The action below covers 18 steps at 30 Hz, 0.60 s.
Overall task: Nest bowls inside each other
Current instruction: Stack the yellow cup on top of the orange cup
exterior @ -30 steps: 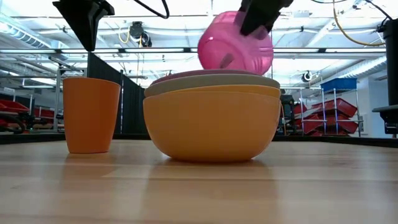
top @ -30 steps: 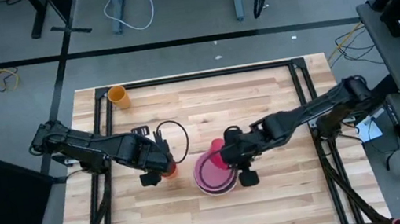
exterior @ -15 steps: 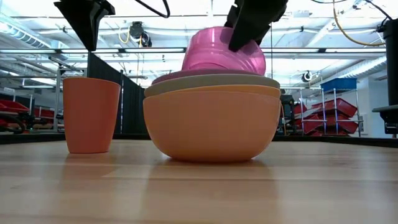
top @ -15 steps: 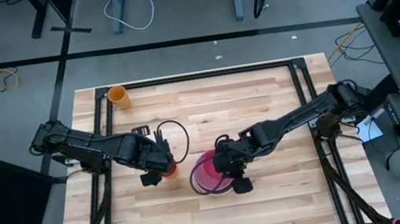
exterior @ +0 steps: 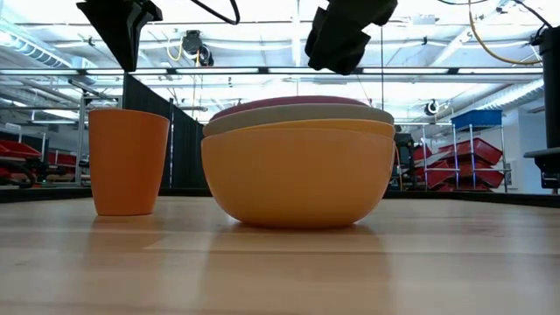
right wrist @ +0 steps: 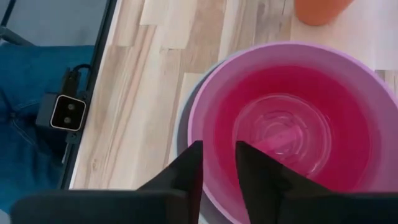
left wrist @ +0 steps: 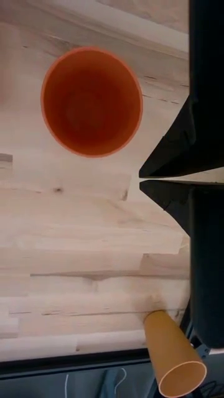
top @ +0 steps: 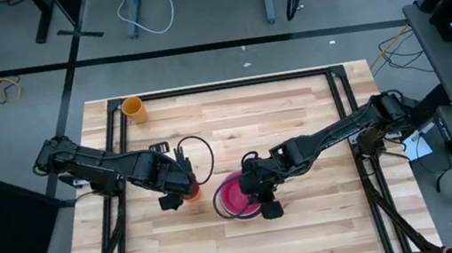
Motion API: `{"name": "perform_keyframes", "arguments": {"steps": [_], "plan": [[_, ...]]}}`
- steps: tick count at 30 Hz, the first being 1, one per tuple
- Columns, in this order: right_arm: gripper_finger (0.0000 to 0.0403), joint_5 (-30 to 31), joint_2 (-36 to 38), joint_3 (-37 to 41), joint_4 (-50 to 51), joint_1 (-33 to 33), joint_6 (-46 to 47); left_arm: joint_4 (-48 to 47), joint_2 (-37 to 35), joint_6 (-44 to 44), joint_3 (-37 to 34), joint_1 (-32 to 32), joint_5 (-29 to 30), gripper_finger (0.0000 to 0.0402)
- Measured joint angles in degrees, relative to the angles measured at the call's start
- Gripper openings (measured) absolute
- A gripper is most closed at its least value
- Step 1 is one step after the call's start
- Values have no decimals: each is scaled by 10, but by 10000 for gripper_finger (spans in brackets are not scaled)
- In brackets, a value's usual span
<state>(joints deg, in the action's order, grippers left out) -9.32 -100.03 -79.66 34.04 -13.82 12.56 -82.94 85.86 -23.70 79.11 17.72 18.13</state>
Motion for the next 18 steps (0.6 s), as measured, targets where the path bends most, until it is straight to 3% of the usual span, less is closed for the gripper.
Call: {"name": "perform_keyframes", "arguments": {"steps": [10,14,18], "plan": [[89,2,2,0,42,-13,0,-11,0,21,0,-5,44,3],[89,2,6,0,88,-19,-8,-48,0,-27,0,-35,95,3],[89,8,14,0,103,-24,-27,-45,0,-44,0,-76,109,3]]}}
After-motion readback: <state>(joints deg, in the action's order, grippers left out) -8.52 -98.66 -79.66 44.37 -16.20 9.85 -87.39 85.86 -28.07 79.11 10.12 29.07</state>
